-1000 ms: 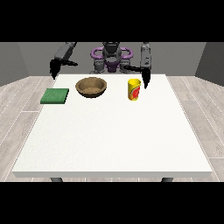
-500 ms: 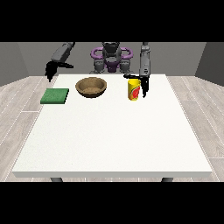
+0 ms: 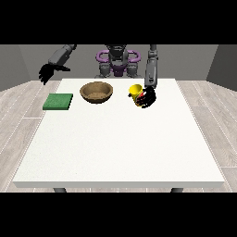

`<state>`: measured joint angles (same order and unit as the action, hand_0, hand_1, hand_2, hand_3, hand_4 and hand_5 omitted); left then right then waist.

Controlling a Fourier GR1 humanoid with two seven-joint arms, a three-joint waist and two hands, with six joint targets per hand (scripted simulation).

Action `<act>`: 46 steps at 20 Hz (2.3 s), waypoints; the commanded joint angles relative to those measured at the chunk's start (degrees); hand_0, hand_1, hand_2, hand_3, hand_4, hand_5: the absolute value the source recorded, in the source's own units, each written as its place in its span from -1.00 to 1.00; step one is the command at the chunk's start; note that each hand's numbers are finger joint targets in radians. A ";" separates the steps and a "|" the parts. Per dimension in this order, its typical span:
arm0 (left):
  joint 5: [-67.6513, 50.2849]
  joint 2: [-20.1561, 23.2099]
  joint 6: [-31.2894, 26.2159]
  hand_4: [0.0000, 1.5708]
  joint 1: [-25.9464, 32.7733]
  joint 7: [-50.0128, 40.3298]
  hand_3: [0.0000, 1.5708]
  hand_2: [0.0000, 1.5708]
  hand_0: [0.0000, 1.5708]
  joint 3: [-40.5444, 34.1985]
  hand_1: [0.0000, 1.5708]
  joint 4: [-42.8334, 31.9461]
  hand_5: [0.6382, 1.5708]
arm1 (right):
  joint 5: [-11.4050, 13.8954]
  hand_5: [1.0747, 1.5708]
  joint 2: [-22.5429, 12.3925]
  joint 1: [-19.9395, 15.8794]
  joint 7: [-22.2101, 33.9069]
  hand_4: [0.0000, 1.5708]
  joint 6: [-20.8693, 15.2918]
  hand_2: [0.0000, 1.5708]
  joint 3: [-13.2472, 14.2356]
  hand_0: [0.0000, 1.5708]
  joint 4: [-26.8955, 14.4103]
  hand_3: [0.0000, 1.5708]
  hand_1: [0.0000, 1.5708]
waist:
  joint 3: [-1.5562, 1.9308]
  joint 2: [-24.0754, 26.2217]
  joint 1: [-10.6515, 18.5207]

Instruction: Pick the cup and pour the ball into the bowl, then pick the bowl and place it on the pad

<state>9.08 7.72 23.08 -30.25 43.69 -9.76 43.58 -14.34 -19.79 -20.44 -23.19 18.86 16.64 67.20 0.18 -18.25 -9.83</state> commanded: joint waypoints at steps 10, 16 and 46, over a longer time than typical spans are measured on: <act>17.05 -2.38 11.32 0.29 -4.12 -19.57 1.00 1.00 0.75 12.80 0.75 -0.13 0.91 | 0.10 0.95 -5.67 1.73 -0.15 -1.00 2.16 -1.00 4.75 -1.00 -15.82 -1.00 -1.00 | 0.04 15.17 5.78; 29.55 -4.49 11.58 0.46 -4.69 -32.73 1.00 1.00 0.75 22.35 0.75 0.61 0.99 | 1.54 0.96 -6.26 5.79 -2.63 -1.00 1.21 -1.00 6.11 -1.00 -22.91 -1.00 -1.00 | 0.00 21.85 12.56; 67.34 -7.71 -1.48 0.10 -15.41 -73.55 1.00 1.00 -0.64 49.51 -0.64 10.02 1.00 | 3.91 0.83 -6.94 -8.05 -3.58 -1.00 0.01 -1.00 3.54 -1.00 -30.94 -0.62 -1.00 | -0.14 15.33 8.28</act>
<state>72.35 0.07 23.52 -44.26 -24.06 35.57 52.82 -10.76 -27.98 -26.04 -26.93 19.14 21.14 36.35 0.03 -1.19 0.59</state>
